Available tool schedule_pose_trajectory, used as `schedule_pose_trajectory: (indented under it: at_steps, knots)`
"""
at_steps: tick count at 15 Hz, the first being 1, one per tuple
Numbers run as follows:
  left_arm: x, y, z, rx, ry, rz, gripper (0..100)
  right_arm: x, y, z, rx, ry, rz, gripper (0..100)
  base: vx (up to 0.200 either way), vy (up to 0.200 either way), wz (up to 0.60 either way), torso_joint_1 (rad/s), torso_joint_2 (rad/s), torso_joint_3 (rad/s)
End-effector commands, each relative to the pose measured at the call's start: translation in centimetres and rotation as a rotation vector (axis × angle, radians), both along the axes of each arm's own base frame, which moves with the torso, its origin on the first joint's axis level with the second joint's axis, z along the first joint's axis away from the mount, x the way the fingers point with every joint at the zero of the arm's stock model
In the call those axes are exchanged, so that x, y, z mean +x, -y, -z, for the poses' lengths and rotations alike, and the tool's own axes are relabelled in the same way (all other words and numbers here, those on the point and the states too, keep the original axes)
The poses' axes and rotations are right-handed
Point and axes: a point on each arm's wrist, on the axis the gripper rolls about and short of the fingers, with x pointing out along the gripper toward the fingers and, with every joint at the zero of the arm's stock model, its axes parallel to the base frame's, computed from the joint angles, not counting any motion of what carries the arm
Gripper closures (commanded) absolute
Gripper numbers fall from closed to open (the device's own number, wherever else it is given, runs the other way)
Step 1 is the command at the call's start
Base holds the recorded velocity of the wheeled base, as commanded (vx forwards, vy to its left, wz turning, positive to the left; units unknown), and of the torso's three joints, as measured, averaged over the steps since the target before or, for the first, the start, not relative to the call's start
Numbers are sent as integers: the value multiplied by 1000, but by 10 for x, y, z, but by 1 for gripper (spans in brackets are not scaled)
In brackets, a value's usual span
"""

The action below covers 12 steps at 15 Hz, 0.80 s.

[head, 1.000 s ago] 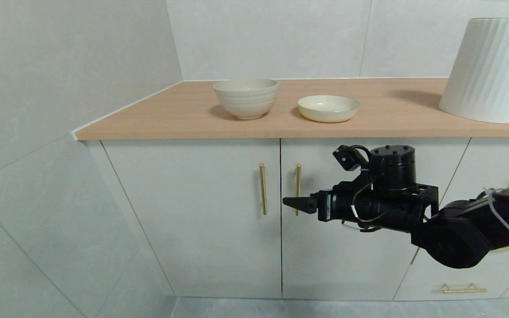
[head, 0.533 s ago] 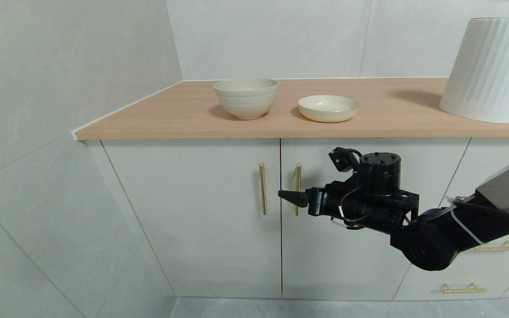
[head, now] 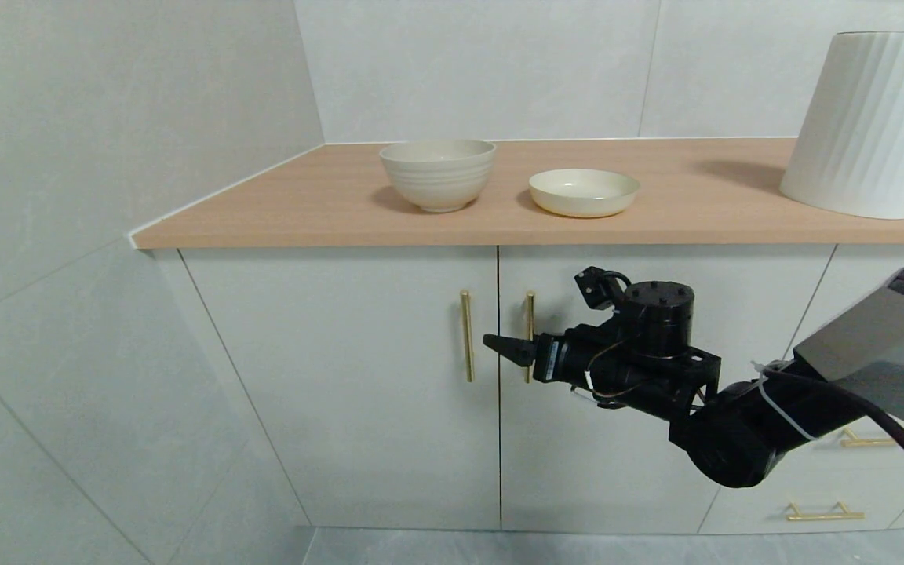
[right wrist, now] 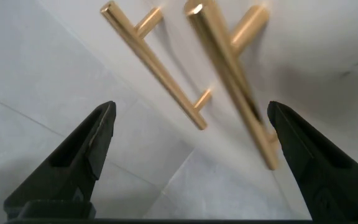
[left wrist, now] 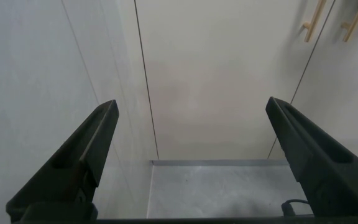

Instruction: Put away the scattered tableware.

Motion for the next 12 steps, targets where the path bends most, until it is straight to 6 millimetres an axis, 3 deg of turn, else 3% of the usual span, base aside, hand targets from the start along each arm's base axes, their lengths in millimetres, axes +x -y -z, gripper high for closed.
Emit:
schedule_pose_trajectory:
  at_steps: [1, 7, 12]
  knots:
    - [0, 0, 0, -2, 1, 0, 0, -3, -7, 2, 27, -17, -15, 0, 0, 0, 0, 0, 0, 0]
    - [0, 0, 0, 0, 0, 0, 0, -7, -10, 0, 41, -20, -28, 0, 0, 0, 0, 0, 0, 0]
    - [0, 0, 0, 0, 0, 0, 0, -24, -13, -12, 49, -14, -66, 0, 0, 0, 0, 0, 0, 0]
